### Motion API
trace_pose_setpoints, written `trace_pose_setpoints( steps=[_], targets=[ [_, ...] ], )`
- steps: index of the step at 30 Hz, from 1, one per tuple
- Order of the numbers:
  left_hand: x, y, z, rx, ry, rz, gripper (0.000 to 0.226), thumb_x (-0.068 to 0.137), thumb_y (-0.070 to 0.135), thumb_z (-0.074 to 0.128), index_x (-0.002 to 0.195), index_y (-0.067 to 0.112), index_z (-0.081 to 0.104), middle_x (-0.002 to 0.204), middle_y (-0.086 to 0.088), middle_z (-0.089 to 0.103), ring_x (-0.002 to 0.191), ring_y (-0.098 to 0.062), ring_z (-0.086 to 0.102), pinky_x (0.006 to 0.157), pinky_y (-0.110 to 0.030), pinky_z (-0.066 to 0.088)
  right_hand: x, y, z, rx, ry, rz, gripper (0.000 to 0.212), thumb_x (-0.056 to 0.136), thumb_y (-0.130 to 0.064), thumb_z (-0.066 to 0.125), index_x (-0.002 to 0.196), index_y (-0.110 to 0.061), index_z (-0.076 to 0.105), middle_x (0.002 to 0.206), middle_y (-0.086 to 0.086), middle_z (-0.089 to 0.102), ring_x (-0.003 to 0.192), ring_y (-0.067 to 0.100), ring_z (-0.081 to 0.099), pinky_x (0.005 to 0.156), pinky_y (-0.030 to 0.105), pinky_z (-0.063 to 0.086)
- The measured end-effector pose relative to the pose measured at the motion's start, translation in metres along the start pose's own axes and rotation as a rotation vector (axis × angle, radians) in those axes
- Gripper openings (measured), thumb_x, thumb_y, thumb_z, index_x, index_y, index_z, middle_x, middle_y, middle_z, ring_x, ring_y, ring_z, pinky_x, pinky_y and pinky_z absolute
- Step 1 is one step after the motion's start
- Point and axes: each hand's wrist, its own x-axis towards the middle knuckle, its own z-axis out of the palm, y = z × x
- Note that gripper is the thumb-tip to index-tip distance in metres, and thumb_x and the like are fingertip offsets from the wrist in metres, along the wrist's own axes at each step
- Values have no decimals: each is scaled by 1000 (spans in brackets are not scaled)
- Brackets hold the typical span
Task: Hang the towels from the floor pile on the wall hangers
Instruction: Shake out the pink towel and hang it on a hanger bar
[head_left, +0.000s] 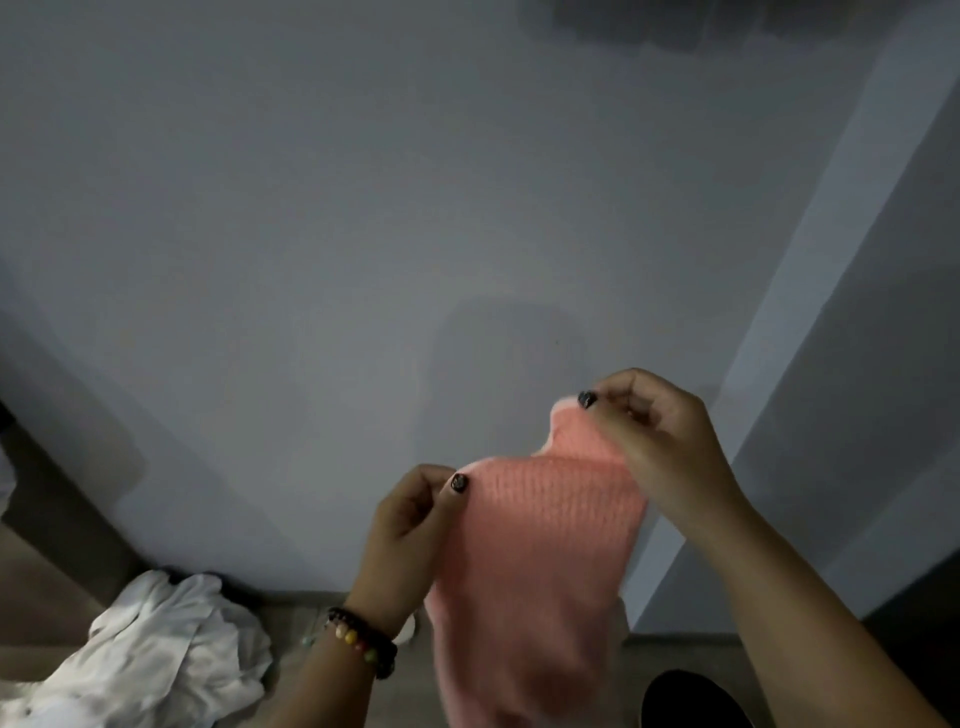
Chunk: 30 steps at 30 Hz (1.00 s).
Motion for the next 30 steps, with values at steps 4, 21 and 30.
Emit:
trace_pose_setpoints(
  steps=[4, 21, 30],
  targets=[
    [4, 24, 5, -90, -91, 92, 14, 88, 30, 64, 79, 20, 64, 69, -6, 58, 64, -12, 50, 55, -22, 43, -19, 0, 5, -20, -308, 130, 30, 76, -38, 76, 102, -29, 64, 58, -7, 49, 53, 1, 46, 56, 16, 36],
    [5, 61, 15, 84, -443, 266, 20, 82, 45, 61, 85, 26, 67, 67, -19, 53, 56, -25, 48, 53, -33, 40, -46, 3, -5, -139, -521, 198, 60, 78, -31, 78, 125, -53, 47, 134, -24, 46, 125, -7, 43, 99, 18, 40],
    [9, 61, 1, 152, -370, 247, 30, 75, 53, 65, 79, 23, 69, 68, -18, 57, 58, -33, 51, 52, -40, 42, -41, -4, -2, -106, -292, 17, 24, 89, -25, 63, 72, -10, 57, 61, -7, 46, 58, 7, 43, 58, 19, 36]
  ],
)
